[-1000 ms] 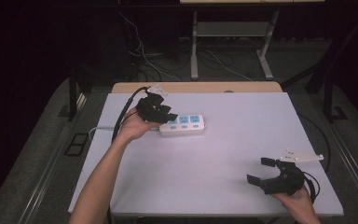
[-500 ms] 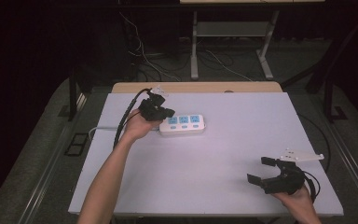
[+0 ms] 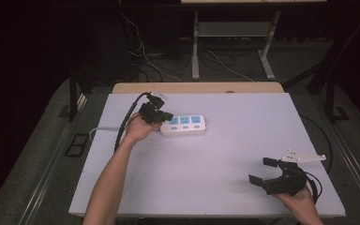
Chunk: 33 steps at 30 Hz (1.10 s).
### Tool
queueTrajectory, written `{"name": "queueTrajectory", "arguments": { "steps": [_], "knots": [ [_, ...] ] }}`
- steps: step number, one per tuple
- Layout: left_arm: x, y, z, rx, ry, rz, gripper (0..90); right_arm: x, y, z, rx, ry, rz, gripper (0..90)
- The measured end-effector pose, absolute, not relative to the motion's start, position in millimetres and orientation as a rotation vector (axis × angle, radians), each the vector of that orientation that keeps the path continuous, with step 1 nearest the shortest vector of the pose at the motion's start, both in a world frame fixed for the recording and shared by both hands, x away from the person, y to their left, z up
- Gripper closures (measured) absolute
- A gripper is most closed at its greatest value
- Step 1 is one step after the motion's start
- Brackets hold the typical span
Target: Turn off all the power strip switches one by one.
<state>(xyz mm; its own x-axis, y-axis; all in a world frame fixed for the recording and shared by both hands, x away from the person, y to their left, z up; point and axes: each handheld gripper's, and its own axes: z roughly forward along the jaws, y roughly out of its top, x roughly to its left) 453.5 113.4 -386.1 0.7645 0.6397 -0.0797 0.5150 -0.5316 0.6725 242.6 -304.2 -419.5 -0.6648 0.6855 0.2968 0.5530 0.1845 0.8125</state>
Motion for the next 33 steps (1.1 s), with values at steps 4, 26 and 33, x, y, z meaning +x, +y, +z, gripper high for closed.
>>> {"name": "queueTrajectory", "arguments": {
  "steps": [4, 26, 33],
  "knots": [
    [454.1, 112.9, -393.6, 2.258, 0.876, 0.207, 89.0, 242.7, -304.9, -419.5, 1.217, 2.309, 1.492, 0.7],
    [451.8, 104.0, -413.1, 2.281, 0.86, 0.139, 89.1, 242.3, -304.8, -419.8, 1.214, 2.316, 1.489, 0.7],
    [449.8, 99.6, -413.3, 2.297, 0.84, 0.174, 89.2, 242.0, -305.1, -419.7, 1.213, 2.316, 1.492, 0.7]
  ]
}}
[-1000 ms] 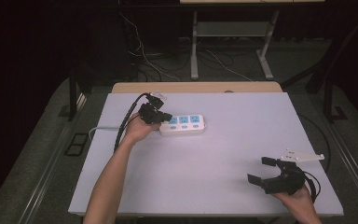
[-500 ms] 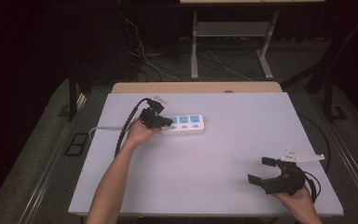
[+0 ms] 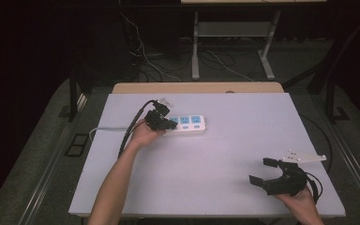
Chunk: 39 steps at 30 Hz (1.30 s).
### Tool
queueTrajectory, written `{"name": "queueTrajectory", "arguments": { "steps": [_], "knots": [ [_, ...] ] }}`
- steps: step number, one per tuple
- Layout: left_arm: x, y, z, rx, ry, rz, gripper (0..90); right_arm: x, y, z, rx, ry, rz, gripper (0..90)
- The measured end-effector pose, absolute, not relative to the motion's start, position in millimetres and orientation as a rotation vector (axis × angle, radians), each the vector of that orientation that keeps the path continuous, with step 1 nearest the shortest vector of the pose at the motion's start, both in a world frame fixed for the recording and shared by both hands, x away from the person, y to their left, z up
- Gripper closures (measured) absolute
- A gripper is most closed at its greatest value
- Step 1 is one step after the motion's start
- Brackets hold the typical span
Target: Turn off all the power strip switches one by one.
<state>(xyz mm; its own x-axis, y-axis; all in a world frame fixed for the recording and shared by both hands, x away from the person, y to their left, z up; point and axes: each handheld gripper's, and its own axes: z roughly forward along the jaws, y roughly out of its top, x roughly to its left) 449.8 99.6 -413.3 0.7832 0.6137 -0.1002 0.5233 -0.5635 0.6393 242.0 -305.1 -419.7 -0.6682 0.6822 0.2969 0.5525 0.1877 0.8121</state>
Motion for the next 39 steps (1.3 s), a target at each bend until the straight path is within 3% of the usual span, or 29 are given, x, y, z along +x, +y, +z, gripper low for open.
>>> {"name": "queueTrajectory", "arguments": {
  "steps": [20, 39],
  "knots": [
    [452.7, 102.2, -416.8, 2.263, 0.862, 0.132, 89.9, 240.9, -306.0, -418.7, 1.201, 2.313, 1.494, 0.7],
    [447.6, 90.3, -411.3, 2.317, 0.804, 0.222, 89.7, 241.4, -307.8, -418.3, 1.208, 2.3, 1.499, 0.7]
  ]
}}
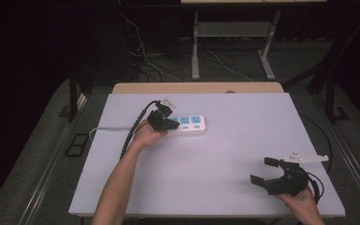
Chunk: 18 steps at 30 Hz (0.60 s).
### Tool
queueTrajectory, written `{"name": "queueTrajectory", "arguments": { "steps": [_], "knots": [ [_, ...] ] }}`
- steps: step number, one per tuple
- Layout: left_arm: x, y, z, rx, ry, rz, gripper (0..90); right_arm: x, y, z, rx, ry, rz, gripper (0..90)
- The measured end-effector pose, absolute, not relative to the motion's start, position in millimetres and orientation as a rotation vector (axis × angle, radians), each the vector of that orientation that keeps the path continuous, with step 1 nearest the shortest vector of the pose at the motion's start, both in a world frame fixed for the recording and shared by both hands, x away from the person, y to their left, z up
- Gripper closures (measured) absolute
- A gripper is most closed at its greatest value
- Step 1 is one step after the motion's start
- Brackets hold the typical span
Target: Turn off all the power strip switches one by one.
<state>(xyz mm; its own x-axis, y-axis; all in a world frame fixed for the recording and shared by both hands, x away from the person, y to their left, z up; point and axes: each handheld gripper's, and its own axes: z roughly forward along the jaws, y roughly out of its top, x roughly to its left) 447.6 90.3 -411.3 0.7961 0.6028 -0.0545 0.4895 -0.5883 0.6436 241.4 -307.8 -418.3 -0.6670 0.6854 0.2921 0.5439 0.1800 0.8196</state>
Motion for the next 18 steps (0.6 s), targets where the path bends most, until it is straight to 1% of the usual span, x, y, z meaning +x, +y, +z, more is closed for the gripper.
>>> {"name": "queueTrajectory", "arguments": {
  "steps": [3, 9, 18],
  "knots": [
    [447.4, 88.3, -408.8, 2.345, 0.793, 0.223, 89.7, 241.7, -307.9, -418.4, 1.208, 2.299, 1.5, 0.7],
    [448.4, 87.9, -398.9, 2.334, 0.78, 0.22, 89.7, 241.6, -308.5, -418.1, 1.211, 2.297, 1.501, 0.7],
    [448.7, 76.4, -383.0, 2.351, 0.739, 0.242, 89.6, 241.5, -308.6, -417.9, 1.209, 2.296, 1.501, 0.7]
  ]
}}
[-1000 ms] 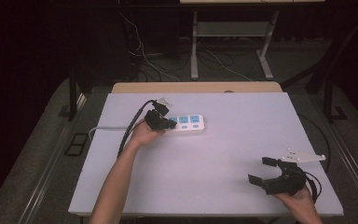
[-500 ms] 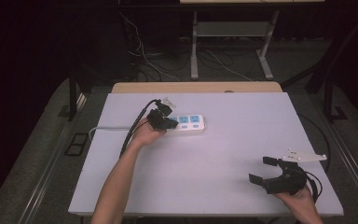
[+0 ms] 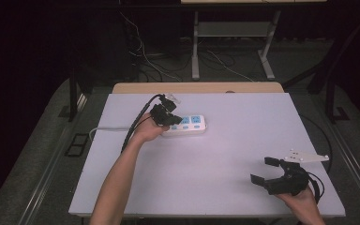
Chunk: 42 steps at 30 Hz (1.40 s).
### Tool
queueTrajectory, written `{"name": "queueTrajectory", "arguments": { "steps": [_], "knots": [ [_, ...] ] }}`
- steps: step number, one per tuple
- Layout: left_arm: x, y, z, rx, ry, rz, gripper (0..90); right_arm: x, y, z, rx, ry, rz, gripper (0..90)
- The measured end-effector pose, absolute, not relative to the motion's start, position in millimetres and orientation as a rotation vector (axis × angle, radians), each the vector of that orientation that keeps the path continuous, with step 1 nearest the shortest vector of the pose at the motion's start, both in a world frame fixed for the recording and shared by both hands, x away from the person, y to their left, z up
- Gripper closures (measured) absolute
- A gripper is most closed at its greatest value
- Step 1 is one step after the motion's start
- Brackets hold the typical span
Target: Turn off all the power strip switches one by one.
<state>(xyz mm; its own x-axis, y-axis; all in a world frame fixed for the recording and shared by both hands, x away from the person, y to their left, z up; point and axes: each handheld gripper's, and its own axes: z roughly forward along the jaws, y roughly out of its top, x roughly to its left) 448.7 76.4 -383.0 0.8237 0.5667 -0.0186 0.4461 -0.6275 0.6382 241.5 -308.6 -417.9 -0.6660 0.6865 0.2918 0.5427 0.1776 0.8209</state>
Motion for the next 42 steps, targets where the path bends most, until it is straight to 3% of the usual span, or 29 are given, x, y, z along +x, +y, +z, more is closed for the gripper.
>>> {"name": "queueTrajectory", "arguments": {
  "steps": [42],
  "knots": [
    [458.0, 50.6, -404.0, 2.415, 0.749, 0.205, 89.5, 242.0, -308.2, -417.9, 1.202, 2.305, 1.498, 0.7]
  ]
}}
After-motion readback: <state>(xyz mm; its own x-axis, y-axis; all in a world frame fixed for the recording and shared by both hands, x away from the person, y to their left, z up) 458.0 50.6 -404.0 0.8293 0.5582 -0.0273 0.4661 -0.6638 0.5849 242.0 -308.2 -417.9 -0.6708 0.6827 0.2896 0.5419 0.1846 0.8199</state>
